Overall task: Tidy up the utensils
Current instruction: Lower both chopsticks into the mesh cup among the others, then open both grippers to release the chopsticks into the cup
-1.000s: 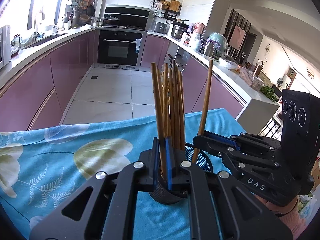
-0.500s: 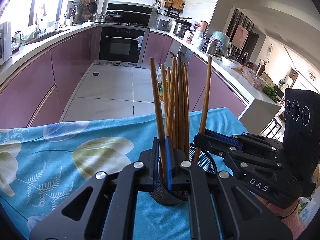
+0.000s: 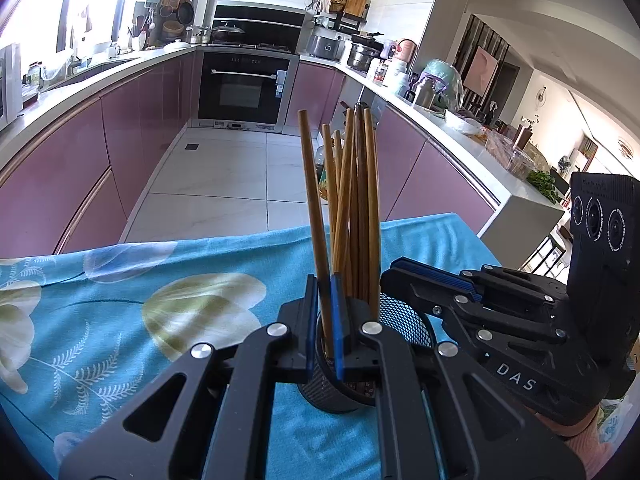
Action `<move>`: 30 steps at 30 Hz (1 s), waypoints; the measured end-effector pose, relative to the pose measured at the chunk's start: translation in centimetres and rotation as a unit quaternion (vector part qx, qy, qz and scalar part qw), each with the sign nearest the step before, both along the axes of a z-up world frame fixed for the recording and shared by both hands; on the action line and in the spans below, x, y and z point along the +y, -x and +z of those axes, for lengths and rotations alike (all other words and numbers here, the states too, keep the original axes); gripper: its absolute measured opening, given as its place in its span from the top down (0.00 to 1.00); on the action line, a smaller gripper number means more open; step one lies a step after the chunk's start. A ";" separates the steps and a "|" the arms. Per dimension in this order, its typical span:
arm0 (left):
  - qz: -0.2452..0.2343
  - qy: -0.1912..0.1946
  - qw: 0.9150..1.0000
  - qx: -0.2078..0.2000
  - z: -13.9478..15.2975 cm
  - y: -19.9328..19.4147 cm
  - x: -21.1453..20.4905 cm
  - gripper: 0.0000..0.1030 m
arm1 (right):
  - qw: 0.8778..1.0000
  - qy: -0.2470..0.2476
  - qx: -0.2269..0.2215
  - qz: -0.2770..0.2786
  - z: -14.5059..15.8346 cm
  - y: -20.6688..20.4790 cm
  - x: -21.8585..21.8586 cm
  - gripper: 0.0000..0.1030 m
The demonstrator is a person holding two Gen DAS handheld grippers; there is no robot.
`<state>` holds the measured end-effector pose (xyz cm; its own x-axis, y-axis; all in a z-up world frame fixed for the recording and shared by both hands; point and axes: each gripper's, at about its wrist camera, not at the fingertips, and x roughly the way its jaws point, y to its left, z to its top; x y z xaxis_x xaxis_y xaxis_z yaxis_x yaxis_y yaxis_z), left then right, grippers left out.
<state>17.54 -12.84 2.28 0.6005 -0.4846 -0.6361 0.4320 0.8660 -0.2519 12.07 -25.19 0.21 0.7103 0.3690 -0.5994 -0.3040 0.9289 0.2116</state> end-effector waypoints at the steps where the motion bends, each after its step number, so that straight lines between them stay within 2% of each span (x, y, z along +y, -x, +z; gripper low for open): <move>1: 0.000 -0.001 1.000 0.000 0.0 0.0 0.0 0.93 | 1.000 0.000 0.000 0.000 0.0 0.0 0.0 0.93; 10: -0.002 -0.001 1.000 0.001 -0.4 0.0 -0.1 0.93 | 1.000 -0.004 0.004 0.003 -0.2 -0.2 0.0 0.93; 19: -0.005 0.005 1.000 -0.014 -0.4 1.0 0.1 0.92 | 1.000 -0.005 0.005 0.003 -0.4 0.0 0.0 0.93; 23: 0.001 0.006 1.000 -0.017 -0.6 1.3 0.4 0.80 | 1.000 -0.006 0.005 0.001 -0.7 0.2 -0.1 0.92; 25: 0.005 0.007 1.000 -0.018 -0.7 1.4 0.6 0.74 | 1.000 -0.007 0.004 0.000 -0.8 0.4 -0.1 0.84; 30: 0.012 0.006 1.000 -0.026 -1.0 2.0 1.1 0.59 | 1.000 -0.004 -0.001 -0.001 -1.0 1.0 0.0 0.77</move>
